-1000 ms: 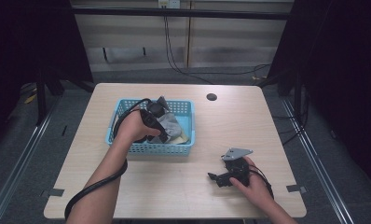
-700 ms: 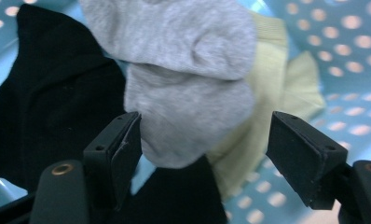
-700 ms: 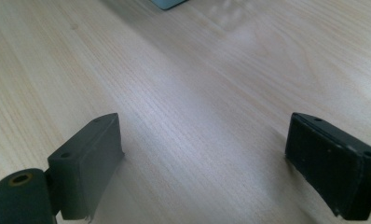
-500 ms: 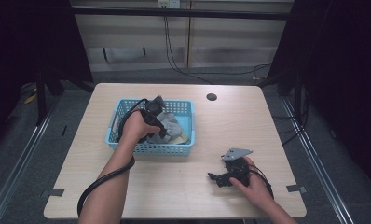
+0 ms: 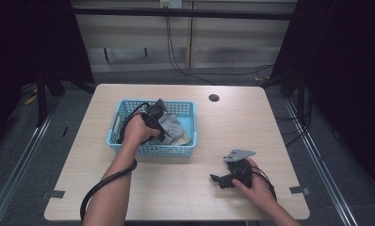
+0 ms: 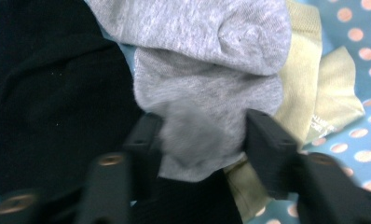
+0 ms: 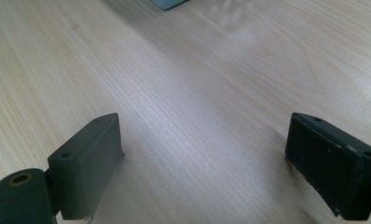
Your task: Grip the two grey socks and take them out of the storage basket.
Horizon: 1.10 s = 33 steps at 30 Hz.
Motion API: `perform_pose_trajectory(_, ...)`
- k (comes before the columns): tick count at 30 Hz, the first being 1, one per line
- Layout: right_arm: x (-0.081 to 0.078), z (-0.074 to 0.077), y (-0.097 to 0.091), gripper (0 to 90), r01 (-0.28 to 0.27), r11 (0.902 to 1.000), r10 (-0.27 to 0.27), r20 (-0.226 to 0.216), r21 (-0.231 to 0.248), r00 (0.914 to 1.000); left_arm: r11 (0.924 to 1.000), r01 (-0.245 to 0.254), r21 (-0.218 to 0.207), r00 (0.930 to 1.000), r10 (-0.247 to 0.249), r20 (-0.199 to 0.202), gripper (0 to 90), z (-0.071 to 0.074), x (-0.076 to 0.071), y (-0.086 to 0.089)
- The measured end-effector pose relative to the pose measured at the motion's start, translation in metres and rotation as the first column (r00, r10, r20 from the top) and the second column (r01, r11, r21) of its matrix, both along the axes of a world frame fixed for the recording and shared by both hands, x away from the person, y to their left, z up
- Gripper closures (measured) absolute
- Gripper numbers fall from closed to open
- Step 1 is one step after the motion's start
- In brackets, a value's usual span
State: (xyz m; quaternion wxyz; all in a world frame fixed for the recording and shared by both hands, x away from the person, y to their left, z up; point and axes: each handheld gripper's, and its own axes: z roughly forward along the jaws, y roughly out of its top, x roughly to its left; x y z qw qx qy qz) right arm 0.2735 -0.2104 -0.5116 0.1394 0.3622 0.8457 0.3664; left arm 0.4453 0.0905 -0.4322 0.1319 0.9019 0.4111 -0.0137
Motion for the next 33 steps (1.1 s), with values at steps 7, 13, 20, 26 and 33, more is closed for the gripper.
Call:
perform_pose_trajectory(7,0.000,0.000,0.000,10.4,0.001,1.0000,-0.001,-0.001,0.000,1.0000,0.9997,0.006,0.026,0.9994,-0.005,-0.034,75.7,0.011,0.000,-0.001)
perform_pose_trajectory(13,0.000,0.000,0.000,10.4,0.001,1.0000,-0.001,-0.003,0.001,1.0000,0.9997,0.007,0.022,0.9993,-0.007,-0.036,76.8,0.027,0.000,0.002)
perform_pose_trajectory(20,0.000,0.000,0.000,10.4,0.002,1.0000,-0.002,-0.006,0.002,1.0000,0.9998,0.011,0.019,0.9976,-0.010,-0.068,76.9,0.045,0.000,0.008)
perform_pose_trajectory(26,0.000,0.000,0.000,10.4,0.002,1.0000,-0.002,-0.005,0.001,1.0000,0.9997,0.018,0.014,0.9965,-0.017,-0.081,76.9,0.060,0.002,0.011)
perform_pose_trajectory(33,0.000,0.000,0.000,10.4,0.001,1.0000,-0.001,-0.003,0.001,1.0000,0.9993,0.024,0.027,0.9958,-0.022,-0.089,76.9,0.075,0.002,0.013)
